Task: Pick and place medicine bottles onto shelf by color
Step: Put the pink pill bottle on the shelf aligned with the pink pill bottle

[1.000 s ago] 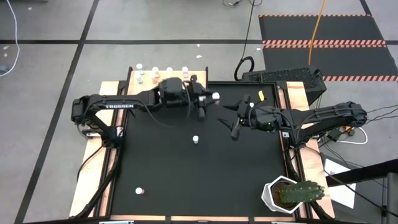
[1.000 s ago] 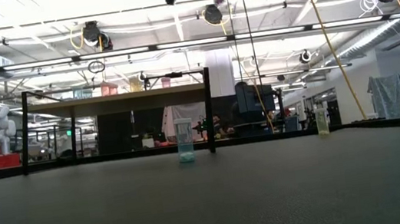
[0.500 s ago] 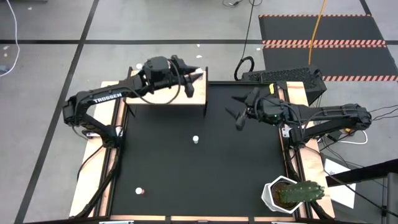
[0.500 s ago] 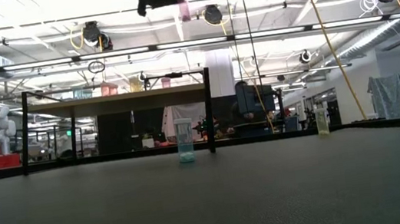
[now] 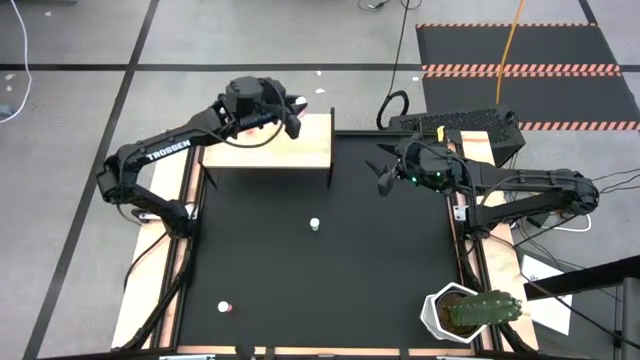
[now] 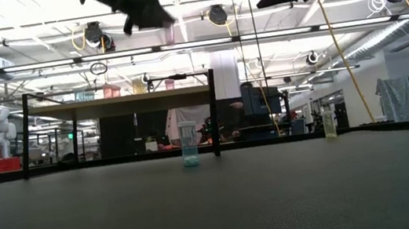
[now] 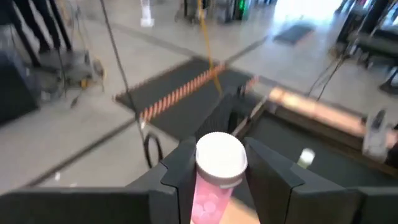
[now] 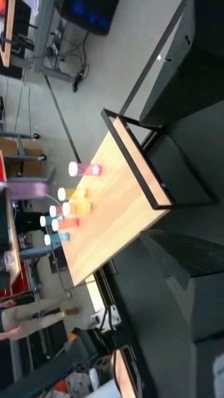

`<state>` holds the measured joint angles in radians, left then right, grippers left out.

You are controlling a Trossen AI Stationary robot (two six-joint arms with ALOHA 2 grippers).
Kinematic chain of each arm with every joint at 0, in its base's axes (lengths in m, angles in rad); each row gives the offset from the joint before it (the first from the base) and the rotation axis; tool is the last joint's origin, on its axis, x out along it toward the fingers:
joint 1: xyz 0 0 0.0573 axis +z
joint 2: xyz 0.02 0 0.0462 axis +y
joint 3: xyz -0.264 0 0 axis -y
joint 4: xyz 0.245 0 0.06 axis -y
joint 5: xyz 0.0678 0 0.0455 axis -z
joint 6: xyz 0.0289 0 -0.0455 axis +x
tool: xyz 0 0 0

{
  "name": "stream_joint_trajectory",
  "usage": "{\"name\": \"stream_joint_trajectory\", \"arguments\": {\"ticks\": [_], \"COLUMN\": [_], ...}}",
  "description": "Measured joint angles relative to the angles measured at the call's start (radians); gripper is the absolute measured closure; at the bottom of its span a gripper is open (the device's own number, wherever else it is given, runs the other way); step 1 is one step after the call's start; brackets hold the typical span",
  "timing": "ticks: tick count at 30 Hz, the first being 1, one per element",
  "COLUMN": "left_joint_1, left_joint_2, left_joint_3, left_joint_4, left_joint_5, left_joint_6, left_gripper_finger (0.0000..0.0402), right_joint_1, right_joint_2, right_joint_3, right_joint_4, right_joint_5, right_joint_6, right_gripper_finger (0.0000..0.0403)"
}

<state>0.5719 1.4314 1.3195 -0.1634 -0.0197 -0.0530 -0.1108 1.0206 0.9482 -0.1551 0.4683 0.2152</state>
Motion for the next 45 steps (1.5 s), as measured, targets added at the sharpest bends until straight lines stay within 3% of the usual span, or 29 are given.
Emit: {"name": "stream_joint_trajectory", "arguments": {"ticks": [3,11,15,24,45], "left_joint_1": [0.012,0.002,0.013,0.021,0.062], "left_joint_2": [-0.008,0.002,0.004,0.004,0.064], "left_joint_3": [-0.091,-0.382,-0.445,-0.495,-0.503], "left_joint_4": [0.052,0.508,0.532,0.534,0.613], "left_joint_5": [0.018,-0.019,-0.051,-0.024,-0.034], "left_joint_6": [-0.006,-0.021,-0.007,0.058,-0.007], "left_gripper_finger": [0.0279,0.0279,0.0279,0.0279,0.0279], "right_joint_1": [-0.010,-0.026,-0.047,-0.087,-0.093], "right_joint_2": [0.000,0.000,0.000,0.000,0.000], "right_joint_3": [0.000,0.000,0.000,0.000,0.000], "right_joint_4": [0.000,0.006,0.016,0.032,0.068], "right_joint_5": [0.000,-0.001,-0.014,-0.055,-0.055], "right_joint_6": [0.001,-0.011,-0.018,-0.015,-0.021], "right_gripper_finger": [0.0122,0.0122,0.0122,0.0122,0.0122]}}
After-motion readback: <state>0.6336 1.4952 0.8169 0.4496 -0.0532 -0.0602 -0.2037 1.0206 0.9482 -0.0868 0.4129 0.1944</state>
